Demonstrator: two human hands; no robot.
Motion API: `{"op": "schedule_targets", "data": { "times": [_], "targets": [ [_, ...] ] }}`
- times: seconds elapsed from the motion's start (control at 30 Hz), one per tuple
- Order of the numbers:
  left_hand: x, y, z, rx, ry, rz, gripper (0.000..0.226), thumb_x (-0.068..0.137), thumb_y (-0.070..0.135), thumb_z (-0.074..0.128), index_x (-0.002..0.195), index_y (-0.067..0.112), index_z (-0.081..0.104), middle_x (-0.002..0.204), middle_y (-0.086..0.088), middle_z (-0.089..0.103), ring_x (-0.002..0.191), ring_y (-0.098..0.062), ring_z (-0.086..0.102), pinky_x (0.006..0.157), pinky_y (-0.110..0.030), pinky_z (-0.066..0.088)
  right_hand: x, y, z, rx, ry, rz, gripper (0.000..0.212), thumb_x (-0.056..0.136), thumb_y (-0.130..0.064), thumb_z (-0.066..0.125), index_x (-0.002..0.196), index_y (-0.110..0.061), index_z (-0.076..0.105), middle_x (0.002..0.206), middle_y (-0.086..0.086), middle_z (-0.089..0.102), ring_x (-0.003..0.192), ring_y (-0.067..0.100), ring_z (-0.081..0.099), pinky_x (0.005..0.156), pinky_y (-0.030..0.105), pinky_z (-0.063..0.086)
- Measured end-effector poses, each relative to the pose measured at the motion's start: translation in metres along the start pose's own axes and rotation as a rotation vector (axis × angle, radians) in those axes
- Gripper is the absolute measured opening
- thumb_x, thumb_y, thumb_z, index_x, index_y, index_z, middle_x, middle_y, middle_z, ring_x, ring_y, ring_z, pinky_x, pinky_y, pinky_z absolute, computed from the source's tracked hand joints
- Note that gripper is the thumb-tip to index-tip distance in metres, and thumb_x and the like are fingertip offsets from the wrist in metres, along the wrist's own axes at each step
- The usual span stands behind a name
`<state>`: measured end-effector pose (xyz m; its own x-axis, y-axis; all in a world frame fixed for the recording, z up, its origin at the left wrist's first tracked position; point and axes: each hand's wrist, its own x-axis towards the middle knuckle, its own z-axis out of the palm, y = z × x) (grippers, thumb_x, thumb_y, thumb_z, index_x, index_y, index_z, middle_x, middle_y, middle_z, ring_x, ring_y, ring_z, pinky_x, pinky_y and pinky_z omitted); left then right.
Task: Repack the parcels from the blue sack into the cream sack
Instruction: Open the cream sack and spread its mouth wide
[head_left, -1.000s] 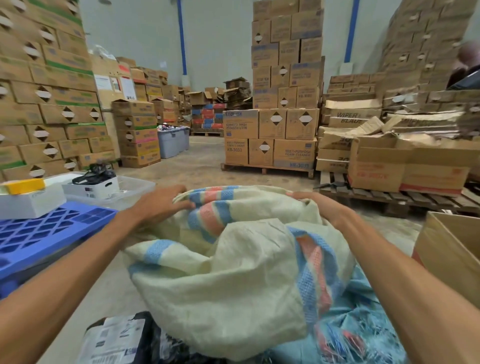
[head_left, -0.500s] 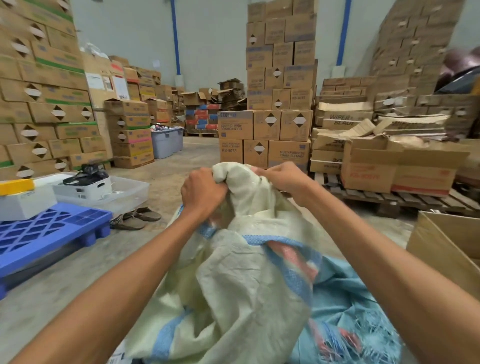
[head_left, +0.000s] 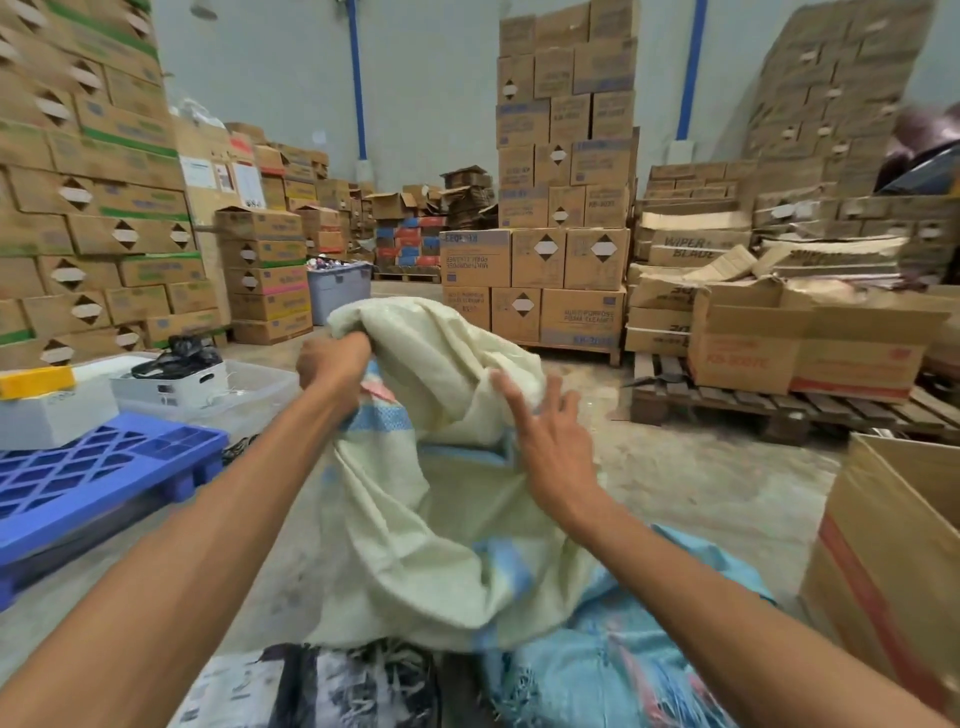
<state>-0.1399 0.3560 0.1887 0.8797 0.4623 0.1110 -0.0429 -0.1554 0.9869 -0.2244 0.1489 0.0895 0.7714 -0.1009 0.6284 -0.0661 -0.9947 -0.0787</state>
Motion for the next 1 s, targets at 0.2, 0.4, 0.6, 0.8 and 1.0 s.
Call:
{"op": "schedule_targets", "data": {
  "times": [0.2,0.4,0.6,0.8,1.0],
  "targets": [
    [0.029,-0.023,-0.067,0.411,0.216,0.212,0.031,0.085,0.017,0.057,0.109,-0.001,0.066,0.116,-0.026,0.065,0.109,-0.043,0.060,0.083,-0.043,0.048,-0.028,0.136,0.012,-0.132,-0.021,0.240,0.126,0.076,-0.009,0.080,0.149,-0.056,-0.012,0.120,0.016,0.035,0.090,0.031,0.050,0.051,0.037,0.052],
    [0.029,-0.057,-0.072,0.597,-0.038,0.246,0.042,0.083,0.040,0.059,0.105,0.005,0.065,0.105,-0.019,0.064,0.094,-0.037,0.058,0.075,-0.039,0.044,-0.027,0.134,0.027,0.009,-0.275,0.276,0.097,0.079,-0.030,0.074,0.146,-0.046,0.005,0.112,0.011,0.055,0.093,0.030,0.058,0.074,0.044,0.056],
    [0.005,-0.058,-0.050,0.607,-0.319,0.306,0.049,0.072,0.064,0.065,0.091,0.019,0.065,0.090,-0.003,0.065,0.080,-0.025,0.061,0.072,-0.034,0.049,-0.013,0.089,0.041,0.575,-0.720,0.396,0.076,0.070,-0.036,0.067,0.140,-0.016,0.043,0.141,0.008,0.053,0.121,0.028,0.055,0.106,0.039,0.044],
    [0.000,-0.045,-0.035,-0.053,-0.594,-0.175,0.027,0.091,0.036,0.060,0.105,0.014,0.066,0.096,-0.013,0.072,0.086,-0.030,0.069,0.078,-0.039,0.057,-0.031,0.066,0.059,0.727,-0.764,0.509,0.173,0.037,-0.048,0.097,0.148,-0.026,-0.034,0.161,0.007,0.024,0.144,0.032,0.033,0.116,0.046,0.032],
    [0.035,-0.065,-0.035,0.002,-0.258,-0.140,0.039,0.088,0.024,0.064,0.122,0.006,0.059,0.115,-0.015,0.068,0.098,-0.033,0.067,0.084,-0.049,0.058,-0.039,0.075,0.068,0.211,-0.498,0.552,0.063,0.080,-0.025,0.065,0.133,-0.016,0.032,0.120,0.013,0.061,0.111,0.034,0.061,0.088,0.041,0.051]
  ]
}}
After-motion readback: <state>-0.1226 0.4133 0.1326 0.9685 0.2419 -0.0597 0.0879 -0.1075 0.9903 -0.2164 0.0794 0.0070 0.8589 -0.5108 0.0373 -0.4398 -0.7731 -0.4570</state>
